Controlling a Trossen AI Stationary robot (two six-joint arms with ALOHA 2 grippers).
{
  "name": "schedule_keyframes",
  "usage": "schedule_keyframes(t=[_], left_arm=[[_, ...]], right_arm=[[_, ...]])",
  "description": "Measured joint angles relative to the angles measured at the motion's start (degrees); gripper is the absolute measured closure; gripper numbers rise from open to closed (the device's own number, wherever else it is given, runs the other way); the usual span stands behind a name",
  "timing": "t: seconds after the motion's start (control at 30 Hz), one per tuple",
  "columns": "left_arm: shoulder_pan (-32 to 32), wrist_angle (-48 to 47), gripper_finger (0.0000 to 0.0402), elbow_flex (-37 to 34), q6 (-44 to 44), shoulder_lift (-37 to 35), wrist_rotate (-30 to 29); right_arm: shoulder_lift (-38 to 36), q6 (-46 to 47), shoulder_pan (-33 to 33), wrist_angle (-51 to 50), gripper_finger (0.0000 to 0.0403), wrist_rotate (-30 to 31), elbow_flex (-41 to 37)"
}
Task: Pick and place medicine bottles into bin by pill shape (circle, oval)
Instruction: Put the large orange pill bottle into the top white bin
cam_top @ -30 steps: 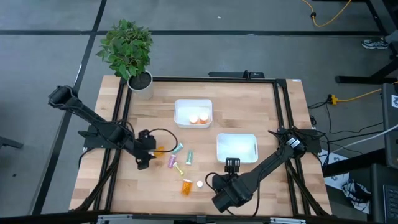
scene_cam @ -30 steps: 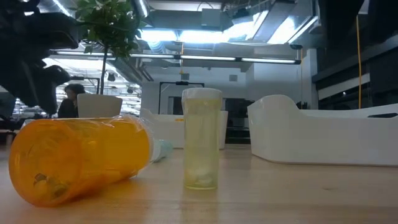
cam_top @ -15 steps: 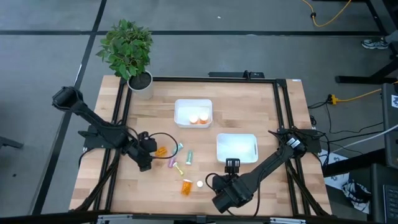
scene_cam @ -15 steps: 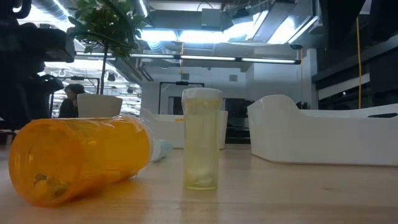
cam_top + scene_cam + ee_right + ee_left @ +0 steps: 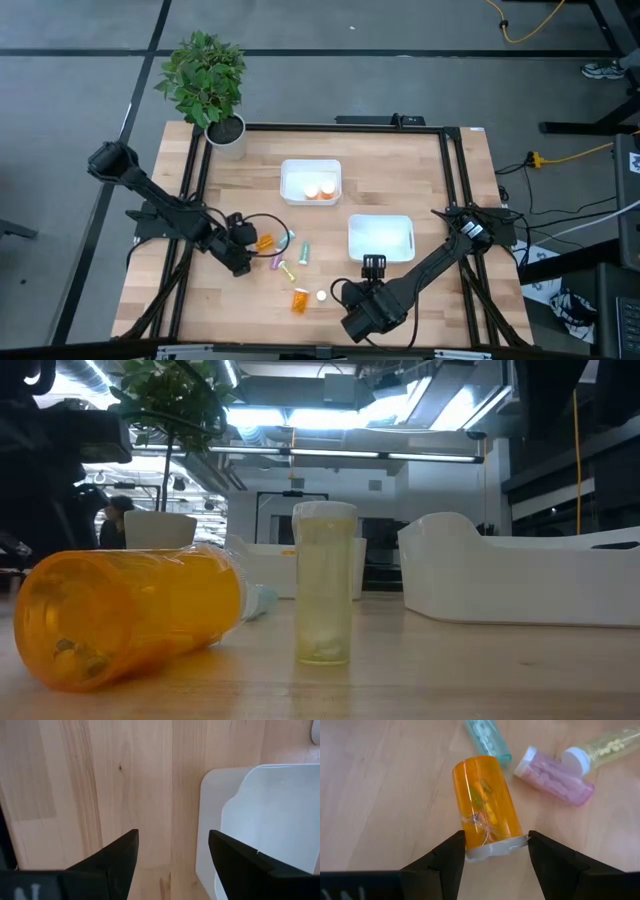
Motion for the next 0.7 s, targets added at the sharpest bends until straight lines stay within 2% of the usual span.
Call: schedule_keyframes(t=[0.33, 0.5, 0.7], left_arm=[[0.1, -0.5, 0.0200, -0.2, 0.2, -1.6, 0.6], [0.1, -1.1, 0.0200, -0.4, 4.5, -3.0, 1.4], [0.1, -0.9, 0.0200, -0.4, 4.5, -3.0, 0.9]], right_arm=[[0.0, -0.1, -0.2, 0.0, 0.0160, 0.0, 0.0], [0.0, -0.3, -0.4, 0.0, 0.0160, 0.0, 0.0], [0.0, -0.2, -0.4, 0.0, 0.0160, 0.0, 0.0]])
